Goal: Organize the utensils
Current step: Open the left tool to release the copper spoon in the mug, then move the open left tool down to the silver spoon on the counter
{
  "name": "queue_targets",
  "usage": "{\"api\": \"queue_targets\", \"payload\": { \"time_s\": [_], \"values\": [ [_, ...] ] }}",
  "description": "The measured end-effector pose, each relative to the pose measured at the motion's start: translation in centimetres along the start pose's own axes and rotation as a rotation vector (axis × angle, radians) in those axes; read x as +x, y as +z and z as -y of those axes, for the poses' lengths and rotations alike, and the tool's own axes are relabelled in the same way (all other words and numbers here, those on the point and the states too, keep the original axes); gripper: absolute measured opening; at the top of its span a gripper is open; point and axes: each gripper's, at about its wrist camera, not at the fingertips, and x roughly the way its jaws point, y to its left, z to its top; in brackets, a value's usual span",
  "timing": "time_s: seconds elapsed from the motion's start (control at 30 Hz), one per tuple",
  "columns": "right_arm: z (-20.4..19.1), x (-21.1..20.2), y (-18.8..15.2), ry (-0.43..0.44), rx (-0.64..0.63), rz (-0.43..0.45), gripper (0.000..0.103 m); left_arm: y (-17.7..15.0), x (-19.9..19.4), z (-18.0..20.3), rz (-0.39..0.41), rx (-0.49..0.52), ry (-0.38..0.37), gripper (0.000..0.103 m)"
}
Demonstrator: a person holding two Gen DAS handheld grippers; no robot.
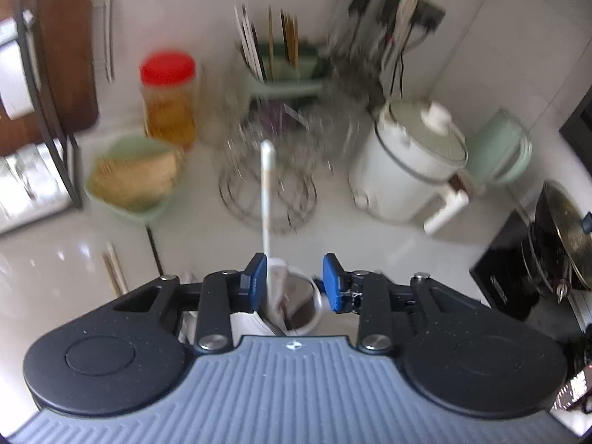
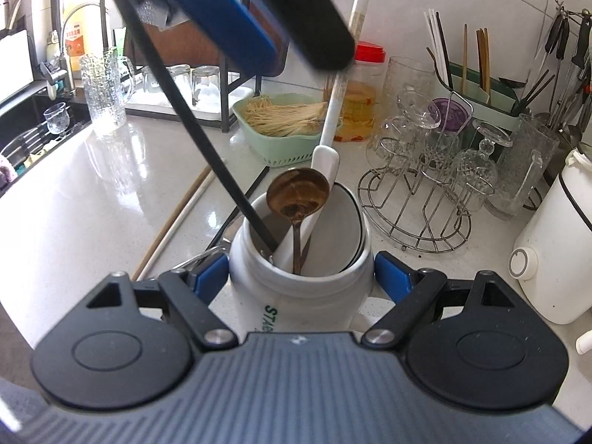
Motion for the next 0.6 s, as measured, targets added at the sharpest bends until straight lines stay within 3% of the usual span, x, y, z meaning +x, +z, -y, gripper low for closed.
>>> {"api": "queue_targets", "payload": {
  "time_s": [0.17, 0.6],
  "values": [
    [-0.1, 0.0, 0.0, -0.007, 0.004, 0.000, 0.088, 0.2, -1.9, -2.2, 0.075, -0.052, 0.043, 0.044],
    [-0.6, -0.1, 0.0, -0.031, 0.018, -0.003, 0.088, -3.2, -2.1, -8.0, 0.103, -0.143, 0.143, 0.044]
  ]
}}
